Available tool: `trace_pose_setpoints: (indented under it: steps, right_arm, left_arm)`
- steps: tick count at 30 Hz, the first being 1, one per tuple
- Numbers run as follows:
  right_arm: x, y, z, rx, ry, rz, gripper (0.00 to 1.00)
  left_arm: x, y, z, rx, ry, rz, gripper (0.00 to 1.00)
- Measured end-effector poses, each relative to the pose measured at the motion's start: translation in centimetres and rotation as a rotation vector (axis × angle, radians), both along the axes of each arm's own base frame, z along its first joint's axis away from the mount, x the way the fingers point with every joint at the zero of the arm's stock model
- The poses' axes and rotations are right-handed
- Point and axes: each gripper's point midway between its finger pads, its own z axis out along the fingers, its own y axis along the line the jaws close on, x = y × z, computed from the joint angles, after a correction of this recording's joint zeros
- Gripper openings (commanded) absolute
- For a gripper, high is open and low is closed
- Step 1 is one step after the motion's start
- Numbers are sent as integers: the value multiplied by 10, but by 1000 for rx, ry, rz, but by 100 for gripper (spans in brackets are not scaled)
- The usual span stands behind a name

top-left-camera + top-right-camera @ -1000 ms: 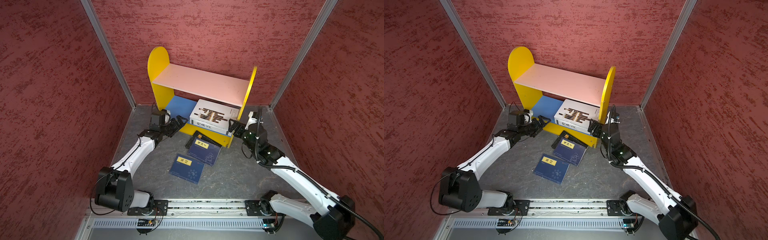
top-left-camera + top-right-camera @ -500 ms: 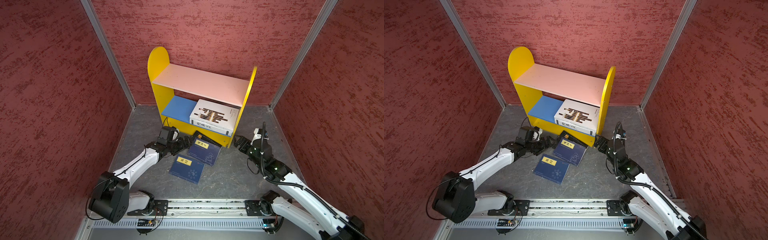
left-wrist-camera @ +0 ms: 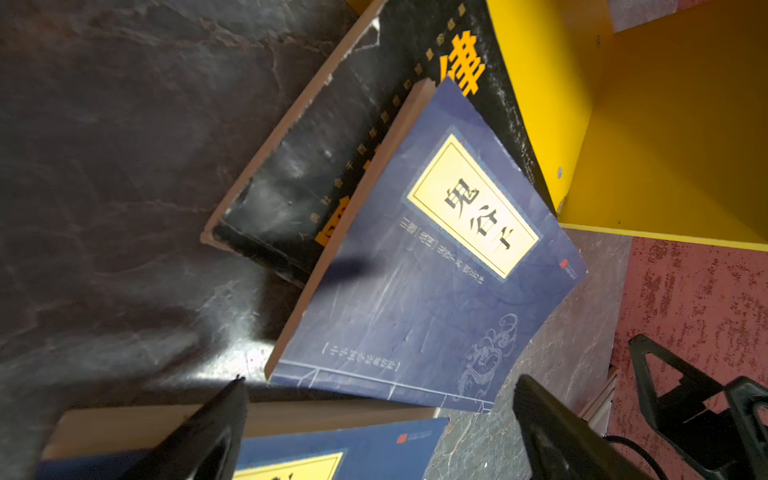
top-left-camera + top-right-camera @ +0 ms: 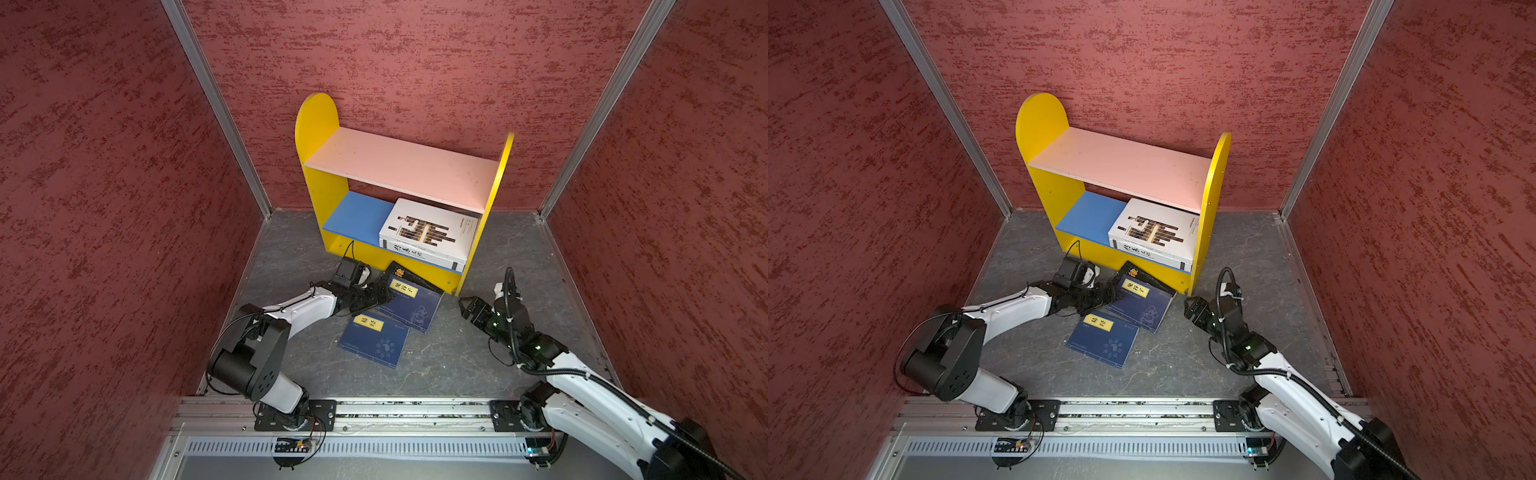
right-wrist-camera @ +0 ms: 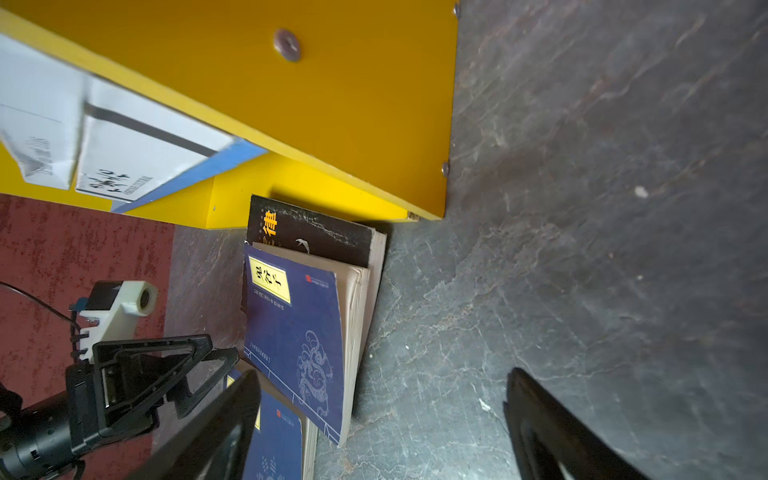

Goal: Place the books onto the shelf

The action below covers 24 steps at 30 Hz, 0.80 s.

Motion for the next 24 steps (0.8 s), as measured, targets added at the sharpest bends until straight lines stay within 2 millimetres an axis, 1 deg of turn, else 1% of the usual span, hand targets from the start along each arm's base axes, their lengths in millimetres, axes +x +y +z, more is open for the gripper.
trace_pose_setpoints:
  steps: [3, 5, 8, 15, 18, 20, 22, 24]
  right_arm:
    - [-4, 2, -22, 24, 38, -14, 89]
    - [-6, 6, -30, 29, 59, -9, 89]
    - [-5, 16, -35, 36, 70, 13, 89]
    - [-5, 47, -52, 31, 112, 81, 91]
    - [1, 60, -55, 30, 122, 98, 91]
    - [7, 68, -56, 32, 122, 104, 90]
    - [14, 77, -58, 36, 124, 112, 86]
    - [22, 87, -60, 52, 120, 123, 79]
  left_arm:
    - [1, -1, -7, 8, 7, -6, 99]
    - [2, -1, -11, 13, 12, -8, 100]
    - [4, -2, -17, 18, 20, -11, 100]
    - [16, -8, -16, -7, 0, -26, 99]
    - [20, -12, -16, -23, -4, -39, 97]
    - [20, -15, -16, -34, -5, -48, 95]
    - [20, -16, -16, -40, -4, -54, 93]
    - [20, -16, -17, -43, -1, -60, 90]
